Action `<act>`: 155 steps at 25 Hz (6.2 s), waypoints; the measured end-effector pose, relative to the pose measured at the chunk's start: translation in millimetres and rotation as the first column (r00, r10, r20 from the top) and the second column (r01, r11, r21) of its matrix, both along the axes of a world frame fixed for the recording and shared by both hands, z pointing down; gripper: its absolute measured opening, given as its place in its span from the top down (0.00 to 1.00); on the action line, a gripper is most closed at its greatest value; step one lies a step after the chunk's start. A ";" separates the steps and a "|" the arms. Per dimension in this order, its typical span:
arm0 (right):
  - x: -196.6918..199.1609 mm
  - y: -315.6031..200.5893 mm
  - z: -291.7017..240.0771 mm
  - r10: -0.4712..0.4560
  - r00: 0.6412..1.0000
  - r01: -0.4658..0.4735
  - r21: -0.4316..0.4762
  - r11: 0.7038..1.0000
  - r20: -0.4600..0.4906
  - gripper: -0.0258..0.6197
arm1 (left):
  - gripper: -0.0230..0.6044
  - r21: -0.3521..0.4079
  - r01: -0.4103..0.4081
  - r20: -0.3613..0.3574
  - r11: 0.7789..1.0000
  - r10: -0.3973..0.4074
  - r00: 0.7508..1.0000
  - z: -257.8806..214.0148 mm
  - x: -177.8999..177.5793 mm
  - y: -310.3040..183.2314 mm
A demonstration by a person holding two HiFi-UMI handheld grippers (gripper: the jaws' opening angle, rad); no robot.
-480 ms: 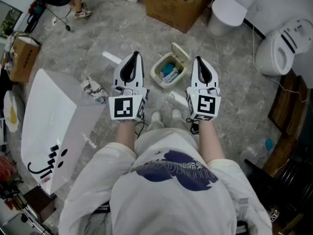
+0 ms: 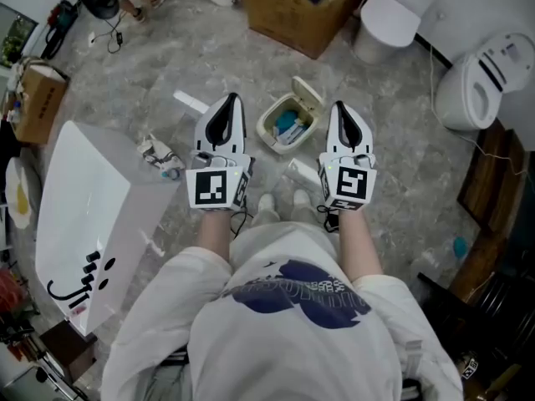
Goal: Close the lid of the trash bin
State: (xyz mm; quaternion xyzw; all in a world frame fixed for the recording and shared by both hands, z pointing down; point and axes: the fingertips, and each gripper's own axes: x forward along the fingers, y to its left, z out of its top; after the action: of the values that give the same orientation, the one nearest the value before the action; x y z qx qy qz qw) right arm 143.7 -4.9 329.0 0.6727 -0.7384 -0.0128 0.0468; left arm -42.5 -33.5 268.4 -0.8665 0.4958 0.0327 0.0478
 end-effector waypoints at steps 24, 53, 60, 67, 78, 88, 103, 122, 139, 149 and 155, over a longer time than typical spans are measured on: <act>11.0 -25.5 16.6 0.108 0.983 -0.102 -0.044 0.994 0.151 0.56 | 0.44 -0.193 -0.069 -0.124 0.979 0.046 0.991 31.4 -49.6 -53.4; 27.7 -207.0 355.1 -0.519 0.841 0.435 -0.763 0.478 0.153 0.71 | 0.44 -0.677 0.220 -0.026 0.703 -0.322 0.946 289.9 19.0 -130.5; 24.8 -211.4 375.1 -0.552 0.814 0.458 -0.784 0.420 0.180 0.76 | 0.44 -0.676 0.258 -0.022 0.690 -0.369 0.929 298.1 17.1 -153.1; 13.9 -199.8 379.2 -0.585 0.791 0.471 -0.790 0.393 0.181 0.82 | 0.44 -0.676 0.287 -0.014 0.678 -0.402 0.916 301.2 0.0 -143.8; -21.3 -179.8 387.4 -0.620 0.766 0.476 -0.799 0.366 0.172 0.85 | 0.44 -0.692 0.295 -0.013 0.659 -0.421 0.907 312.2 -27.5 -123.6; -70.5 -148.0 414.1 -0.647 0.740 0.478 -0.821 0.313 0.184 0.84 | 0.44 -0.725 0.284 0.001 0.628 -0.411 0.912 341.4 -56.2 -109.8; -127.0 -111.9 477.7 -0.620 0.762 0.444 -0.846 0.295 0.184 0.87 | 0.44 -0.772 0.204 0.010 0.602 -0.309 0.951 399.4 -77.7 -119.7; -153.9 -90.9 550.0 -0.568 0.815 0.341 -0.887 0.312 0.114 0.88 | 0.44 -0.842 0.177 0.042 0.509 -0.267 0.963 479.6 -133.4 -83.3; -162.2 -86.6 587.1 -0.510 0.859 0.248 -0.905 0.346 0.040 0.87 | 0.44 -0.856 0.162 0.015 0.491 -0.289 0.957 506.7 -166.3 -53.5; -162.0 -83.9 603.5 -0.506 0.863 0.204 -0.918 0.340 0.004 0.87 | 0.44 -0.864 0.155 0.000 0.479 -0.308 0.951 515.6 -165.4 -39.3; -162.2 -81.8 611.4 -0.489 0.872 0.183 -0.929 0.322 0.002 0.86 | 0.44 -0.869 0.153 -0.003 0.471 -0.314 0.949 520.1 -163.6 -34.3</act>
State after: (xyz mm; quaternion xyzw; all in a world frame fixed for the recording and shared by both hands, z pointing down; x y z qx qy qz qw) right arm -18.5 -86.8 940.4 0.3566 -0.7325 0.2864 0.5042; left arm -206.1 -67.9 788.5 -0.6930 0.5620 -0.1539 -0.4245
